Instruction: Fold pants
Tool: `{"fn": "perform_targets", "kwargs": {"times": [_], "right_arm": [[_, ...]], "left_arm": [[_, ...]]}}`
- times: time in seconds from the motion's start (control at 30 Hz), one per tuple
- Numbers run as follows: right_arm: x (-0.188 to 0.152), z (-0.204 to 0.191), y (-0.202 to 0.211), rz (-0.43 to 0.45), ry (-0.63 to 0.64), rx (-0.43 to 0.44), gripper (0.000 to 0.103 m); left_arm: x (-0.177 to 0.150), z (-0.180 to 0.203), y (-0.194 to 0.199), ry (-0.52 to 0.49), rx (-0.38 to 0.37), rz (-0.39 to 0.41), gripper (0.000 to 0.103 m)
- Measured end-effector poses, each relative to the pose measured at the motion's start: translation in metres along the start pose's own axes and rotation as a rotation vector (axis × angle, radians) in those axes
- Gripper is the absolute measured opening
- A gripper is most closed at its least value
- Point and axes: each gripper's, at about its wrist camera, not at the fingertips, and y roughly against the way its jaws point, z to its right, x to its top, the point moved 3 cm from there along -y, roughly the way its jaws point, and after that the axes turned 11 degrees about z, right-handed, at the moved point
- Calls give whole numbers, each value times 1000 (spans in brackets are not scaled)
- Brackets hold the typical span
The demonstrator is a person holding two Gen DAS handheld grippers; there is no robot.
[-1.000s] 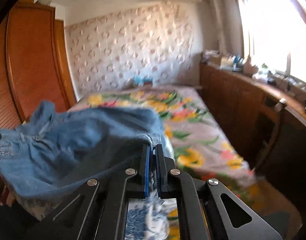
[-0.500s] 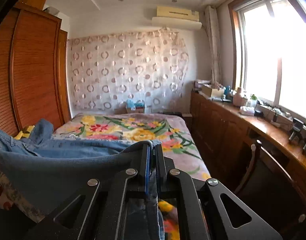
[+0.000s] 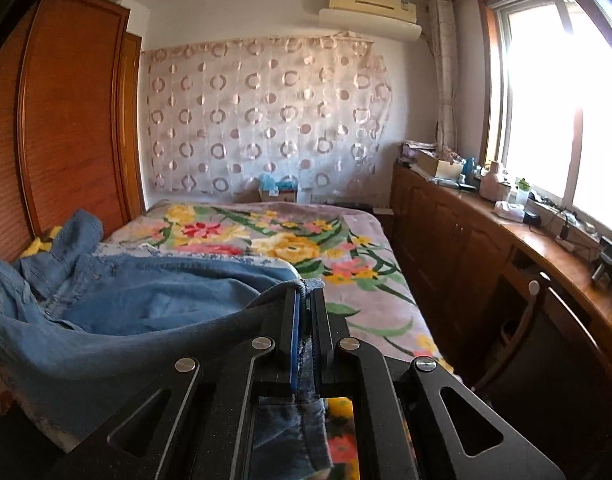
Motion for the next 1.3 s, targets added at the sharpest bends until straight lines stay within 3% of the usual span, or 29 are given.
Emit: {"fn": "perform_targets", "kwargs": {"times": [0.5, 0.8, 1.07, 1.3], "right_arm": [[38, 5, -65, 2, 2, -48, 5], [39, 5, -130, -46, -15, -51, 5], [38, 0, -187, -141, -24, -43, 5], [42, 0, -220, -216, -43, -36, 5]], "left_arm": [[40, -1, -93, -21, 21, -20, 17], [49, -7, -162, -19, 45, -93, 17], [35, -14, -213, -15, 47, -192, 18], [17, -16, -230, -25, 44, -279, 24]]}}
